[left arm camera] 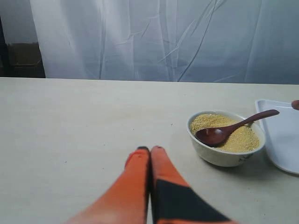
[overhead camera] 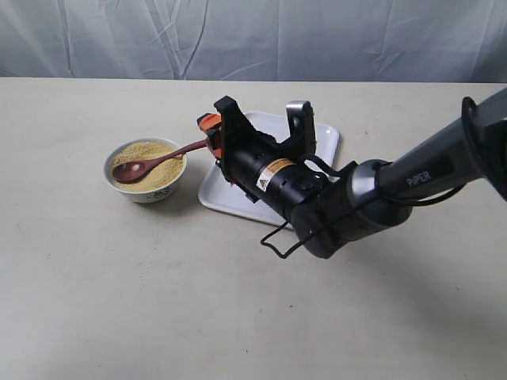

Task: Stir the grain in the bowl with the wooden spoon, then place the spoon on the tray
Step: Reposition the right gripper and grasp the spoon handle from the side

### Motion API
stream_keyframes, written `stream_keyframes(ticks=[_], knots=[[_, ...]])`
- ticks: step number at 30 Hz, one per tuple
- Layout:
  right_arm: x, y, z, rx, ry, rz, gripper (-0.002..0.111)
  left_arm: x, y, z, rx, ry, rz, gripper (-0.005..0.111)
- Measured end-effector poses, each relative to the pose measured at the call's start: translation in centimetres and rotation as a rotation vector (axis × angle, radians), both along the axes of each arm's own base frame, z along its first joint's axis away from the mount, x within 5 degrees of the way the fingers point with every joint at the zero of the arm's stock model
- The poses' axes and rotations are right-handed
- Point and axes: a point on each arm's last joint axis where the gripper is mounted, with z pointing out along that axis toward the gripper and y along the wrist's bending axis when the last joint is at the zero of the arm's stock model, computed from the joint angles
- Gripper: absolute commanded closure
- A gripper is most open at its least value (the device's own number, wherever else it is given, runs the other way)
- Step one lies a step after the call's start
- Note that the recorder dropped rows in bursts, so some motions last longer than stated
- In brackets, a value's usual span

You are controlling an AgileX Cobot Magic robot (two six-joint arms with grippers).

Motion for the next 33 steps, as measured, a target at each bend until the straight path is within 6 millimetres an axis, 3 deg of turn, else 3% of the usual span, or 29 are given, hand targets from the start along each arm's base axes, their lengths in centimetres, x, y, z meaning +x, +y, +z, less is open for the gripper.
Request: stream_keyframes(ticks=[15, 22, 28, 30, 33], knots=[[1.4, 1.1, -3.7, -0.075, 0.110, -0.014, 0.066, 0.0, 0.0, 0.0, 0.000, 0.000, 0.000, 0.107], [3.5, 2.9, -4.0, -0.059, 0.102, -0.019, 0.066, 0.0, 0.0, 0.0, 0.000, 0.000, 0.000, 0.107], [4.1, 3.1, -4.9, -0.048, 0.120, -0.057, 0.066, 0.0, 0.0, 0.0, 0.000, 0.000, 0.000, 0.107], [4.2, 3.0, -4.9, -0.057, 0.106, -0.061, 0.070, 0.0, 0.0, 0.0, 0.000, 0.000, 0.000, 0.107], [4.3, 2.9, -4.9, -0.052, 0.093, -0.084, 0.085, 0.0, 0.0, 0.0, 0.000, 0.000, 0.000, 0.107]])
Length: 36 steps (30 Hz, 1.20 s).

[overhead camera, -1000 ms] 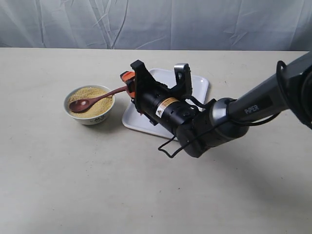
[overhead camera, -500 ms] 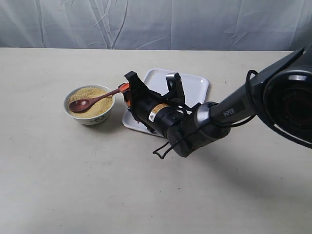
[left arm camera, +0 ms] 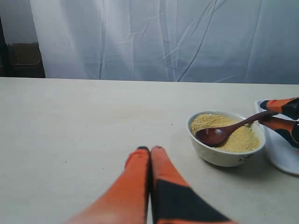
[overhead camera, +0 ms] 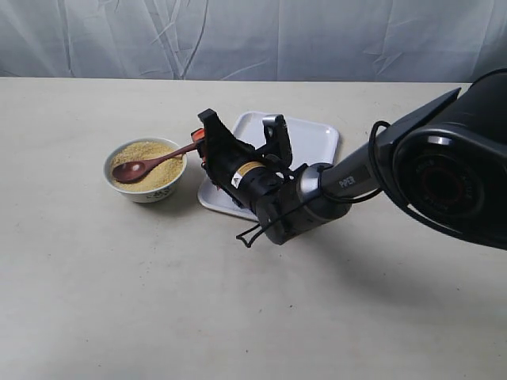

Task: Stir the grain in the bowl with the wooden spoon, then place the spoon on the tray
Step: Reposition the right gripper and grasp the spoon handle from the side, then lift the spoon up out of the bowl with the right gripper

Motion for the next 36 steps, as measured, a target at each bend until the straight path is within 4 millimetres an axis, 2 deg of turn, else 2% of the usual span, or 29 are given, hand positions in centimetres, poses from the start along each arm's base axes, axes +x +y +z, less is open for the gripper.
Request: stream_keyframes(ticks=[6, 19, 25, 29, 36], knots=[[0.1, -0.1, 0.0, -0.001, -0.004, -0.017, 0.108, 0.0, 0.0, 0.0, 0.000, 0.000, 0.000, 0.107], [0.4, -0.2, 0.8, 0.044, -0.060, -0.041, 0.109, 0.0, 0.0, 0.0, 0.000, 0.000, 0.000, 0.107], [0.6, -0.3, 3.1, 0.063, -0.119, -0.064, 0.109, 0.0, 0.0, 0.0, 0.000, 0.000, 0.000, 0.107], [0.7, -0.3, 4.6, 0.006, -0.211, -0.052, 0.109, 0.0, 0.0, 0.0, 0.000, 0.000, 0.000, 0.107], [1.0, -0.8, 9.2, -0.157, -0.466, -0.007, 0.109, 0.0, 0.0, 0.0, 0.000, 0.000, 0.000, 0.107]])
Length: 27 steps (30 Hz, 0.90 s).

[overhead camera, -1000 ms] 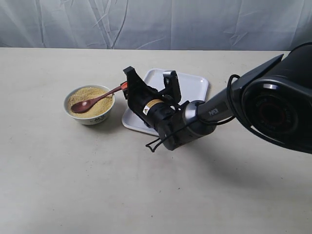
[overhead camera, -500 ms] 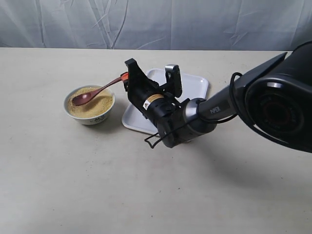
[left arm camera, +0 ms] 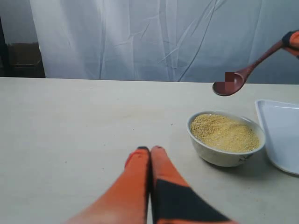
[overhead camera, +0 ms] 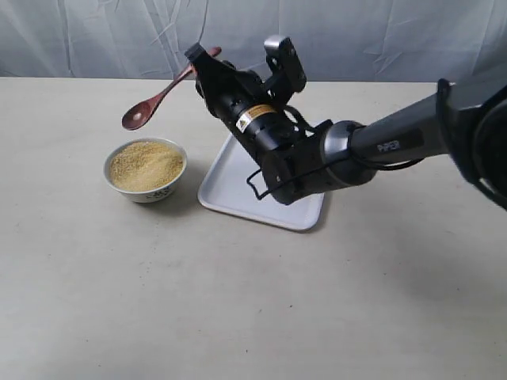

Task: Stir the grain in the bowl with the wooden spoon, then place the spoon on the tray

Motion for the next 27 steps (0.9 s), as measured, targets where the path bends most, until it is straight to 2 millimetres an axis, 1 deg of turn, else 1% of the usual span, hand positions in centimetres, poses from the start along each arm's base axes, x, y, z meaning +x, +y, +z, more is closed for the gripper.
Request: stream_keyframes(ticks=[3, 6, 8, 10, 13, 16, 21, 27], knots=[[-0.3, 0.0, 2.0, -0.142, -0.099, 0.028, 0.109, 0.0, 0.0, 0.0, 0.000, 0.000, 0.000, 0.107], [-0.7, 0.1, 3.5, -0.321, -0.190, 0.061, 0.109, 0.0, 0.0, 0.0, 0.000, 0.000, 0.000, 0.107], [-0.9, 0.2, 4.0, -0.429, -0.248, 0.084, 0.109, 0.0, 0.0, 0.0, 0.000, 0.000, 0.000, 0.107], [-1.2, 0.4, 4.0, -0.496, -0.278, 0.103, 0.109, 0.0, 0.0, 0.0, 0.000, 0.000, 0.000, 0.107], [-1.6, 1.0, 3.4, -0.594, -0.307, 0.132, 0.109, 0.0, 0.0, 0.0, 0.000, 0.000, 0.000, 0.107], [-1.8, 1.5, 2.1, -0.645, -0.307, 0.154, 0.109, 0.0, 0.0, 0.0, 0.000, 0.000, 0.000, 0.107], [-1.6, 1.8, -0.1, -0.657, -0.266, 0.165, 0.109, 0.0, 0.0, 0.0, 0.000, 0.000, 0.000, 0.107], [-1.7, 2.1, -1.2, -0.619, -0.233, 0.168, 0.109, 0.0, 0.0, 0.0, 0.000, 0.000, 0.000, 0.107]])
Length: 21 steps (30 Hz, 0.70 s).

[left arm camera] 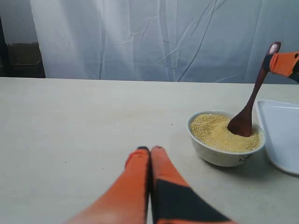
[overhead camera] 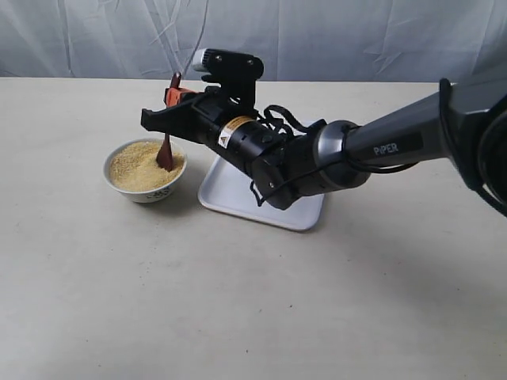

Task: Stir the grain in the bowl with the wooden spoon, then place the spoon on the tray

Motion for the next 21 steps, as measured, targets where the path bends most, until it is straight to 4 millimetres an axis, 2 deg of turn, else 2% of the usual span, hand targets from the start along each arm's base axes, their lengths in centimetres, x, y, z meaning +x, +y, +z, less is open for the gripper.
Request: stream_keyframes(ticks=[12, 21], knots=[[-0.8, 0.8, -0.4, 0.035, 0.030, 0.009, 0.109, 0.0, 0.0, 0.0, 0.000, 0.000, 0.000, 0.107], [-0.8, 0.5, 2.8, 0.068, -0.047, -0.015, 0.109, 0.0, 0.0, 0.0, 0.000, 0.000, 0.000, 0.107]])
